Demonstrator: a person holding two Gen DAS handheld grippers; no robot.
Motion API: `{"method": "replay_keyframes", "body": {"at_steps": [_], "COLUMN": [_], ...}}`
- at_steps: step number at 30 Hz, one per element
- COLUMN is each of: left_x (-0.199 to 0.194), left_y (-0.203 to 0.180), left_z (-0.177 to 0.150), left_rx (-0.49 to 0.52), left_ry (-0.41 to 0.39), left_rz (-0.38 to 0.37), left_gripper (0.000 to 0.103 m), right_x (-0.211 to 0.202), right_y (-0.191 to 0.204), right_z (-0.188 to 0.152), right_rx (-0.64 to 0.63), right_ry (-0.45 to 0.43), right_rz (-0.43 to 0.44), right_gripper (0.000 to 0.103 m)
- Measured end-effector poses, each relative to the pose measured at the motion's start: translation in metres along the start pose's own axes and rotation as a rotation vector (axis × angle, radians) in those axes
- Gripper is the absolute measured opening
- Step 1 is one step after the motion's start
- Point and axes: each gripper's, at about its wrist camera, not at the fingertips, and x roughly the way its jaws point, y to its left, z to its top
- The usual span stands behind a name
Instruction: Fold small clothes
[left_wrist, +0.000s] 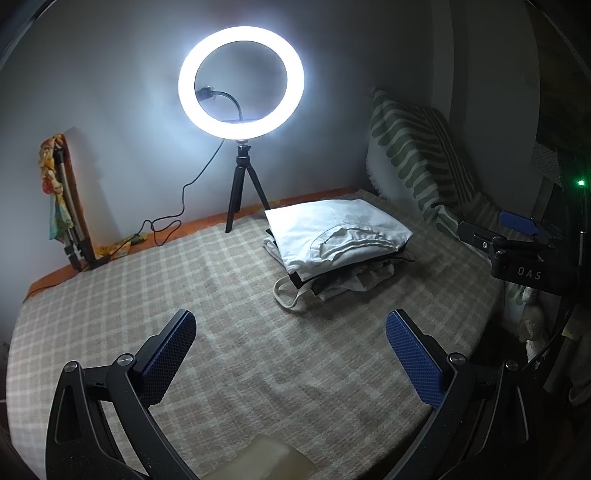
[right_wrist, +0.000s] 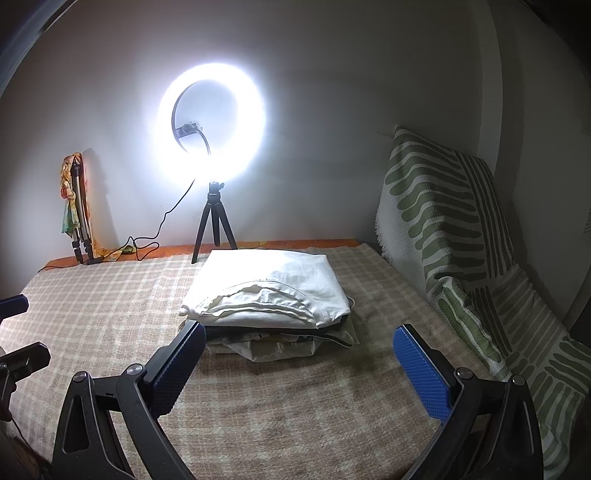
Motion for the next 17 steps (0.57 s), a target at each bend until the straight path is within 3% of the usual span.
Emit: {"method": "replay_keyframes", "body": {"at_steps": [17], "left_x": [0.0006], "left_y": [-0.0008], "left_z": [-0.0023], "left_rx": [-0.002], "left_ry": [-0.004], "left_rz": [-0.009], "left_gripper": [0.102], "right_x": [0.0069], "right_y": [-0.0027], "right_z": [-0.0012], "right_rx": [0.004], "right_ry": [0.008], "right_rz": [0.010], "right_gripper": [0.103]}}
